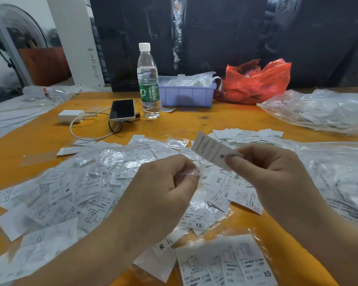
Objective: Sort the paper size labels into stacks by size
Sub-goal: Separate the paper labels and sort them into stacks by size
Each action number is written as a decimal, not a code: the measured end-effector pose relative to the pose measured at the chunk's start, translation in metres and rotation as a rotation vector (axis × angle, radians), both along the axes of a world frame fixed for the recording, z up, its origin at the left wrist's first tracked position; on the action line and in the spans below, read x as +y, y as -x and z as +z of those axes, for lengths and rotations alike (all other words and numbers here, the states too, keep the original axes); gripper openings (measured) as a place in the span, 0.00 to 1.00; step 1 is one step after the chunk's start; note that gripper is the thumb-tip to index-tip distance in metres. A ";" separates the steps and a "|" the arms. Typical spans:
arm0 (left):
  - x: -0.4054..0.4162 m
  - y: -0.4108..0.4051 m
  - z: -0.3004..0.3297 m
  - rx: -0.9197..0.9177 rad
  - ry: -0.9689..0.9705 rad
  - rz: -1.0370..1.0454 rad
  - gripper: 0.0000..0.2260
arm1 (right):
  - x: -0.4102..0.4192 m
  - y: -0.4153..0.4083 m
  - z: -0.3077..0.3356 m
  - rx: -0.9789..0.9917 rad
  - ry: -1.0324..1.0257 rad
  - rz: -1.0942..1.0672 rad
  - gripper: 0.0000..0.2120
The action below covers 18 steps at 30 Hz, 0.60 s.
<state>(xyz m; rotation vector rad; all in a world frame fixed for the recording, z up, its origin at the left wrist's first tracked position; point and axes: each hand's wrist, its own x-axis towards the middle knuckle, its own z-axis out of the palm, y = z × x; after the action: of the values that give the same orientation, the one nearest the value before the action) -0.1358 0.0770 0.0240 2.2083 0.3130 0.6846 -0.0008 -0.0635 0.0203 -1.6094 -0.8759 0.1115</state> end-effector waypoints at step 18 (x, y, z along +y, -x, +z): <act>-0.009 -0.002 0.002 0.134 0.069 -0.083 0.13 | -0.015 0.023 0.006 -0.089 -0.137 0.281 0.14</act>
<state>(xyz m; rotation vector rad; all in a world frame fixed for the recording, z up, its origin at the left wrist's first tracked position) -0.1343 0.0677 0.0263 2.1923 0.3067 0.4749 -0.0235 -0.0781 0.0258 -1.3657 -1.1512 0.1741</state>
